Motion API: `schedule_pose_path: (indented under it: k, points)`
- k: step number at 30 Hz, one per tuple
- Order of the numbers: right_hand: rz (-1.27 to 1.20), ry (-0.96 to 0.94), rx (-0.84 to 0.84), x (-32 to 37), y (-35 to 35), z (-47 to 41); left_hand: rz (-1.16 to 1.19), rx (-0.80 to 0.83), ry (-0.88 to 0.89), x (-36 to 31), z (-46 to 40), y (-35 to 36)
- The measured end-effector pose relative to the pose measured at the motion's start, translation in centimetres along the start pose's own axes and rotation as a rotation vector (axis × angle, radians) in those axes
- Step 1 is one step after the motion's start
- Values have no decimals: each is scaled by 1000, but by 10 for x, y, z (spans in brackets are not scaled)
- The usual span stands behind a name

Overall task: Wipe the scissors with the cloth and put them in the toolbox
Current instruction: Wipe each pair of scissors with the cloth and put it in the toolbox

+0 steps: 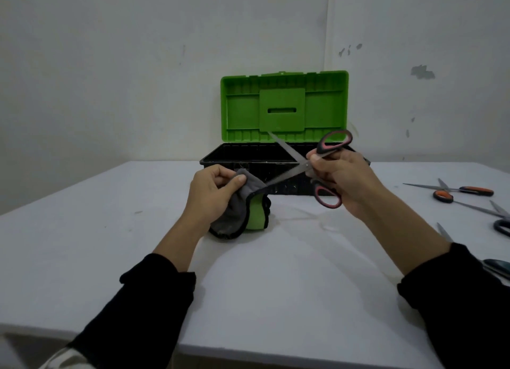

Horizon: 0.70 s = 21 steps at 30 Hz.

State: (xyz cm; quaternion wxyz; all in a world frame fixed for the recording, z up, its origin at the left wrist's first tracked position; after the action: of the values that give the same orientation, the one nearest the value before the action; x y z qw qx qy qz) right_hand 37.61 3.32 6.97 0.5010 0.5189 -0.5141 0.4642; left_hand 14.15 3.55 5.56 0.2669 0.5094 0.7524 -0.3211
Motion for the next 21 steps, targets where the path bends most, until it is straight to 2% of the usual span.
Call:
schedule_pose_path:
  k: [6,8,10,12,15,19,21]
  points:
    - [458,5,90,7,10,7,202,-134,-124,7,1,-6]
    - [538,2,89,6,13,7,251,-118,-63,-1,0,-4]
    - [583,5,96,3,19,7,249,-16,74,-19,-2,5]
    - [609,-5,102,2,25,6,205,146,193,-34,2,19]
    - [649,-46,87,5,27,6,74,314,250,-44,8,30]
    - [663,-86,98,9,28,8,-135,179,236,-40,1,15]
    - [686,-110,99,12,33,10,-229,170,153,-29,0,13]
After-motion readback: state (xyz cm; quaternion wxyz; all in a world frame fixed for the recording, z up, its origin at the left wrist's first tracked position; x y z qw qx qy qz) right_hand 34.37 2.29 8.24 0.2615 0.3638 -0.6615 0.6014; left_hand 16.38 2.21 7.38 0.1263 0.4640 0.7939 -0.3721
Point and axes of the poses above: each hand's wrist, its own z-axis away from the middle knuckle, its own y-axis out of the palm, x = y × z, the point moved 10 cm from there along -z, towards the middle knuckle, and after that the axes turned 12 degrees about y, right-handed, at the moved point
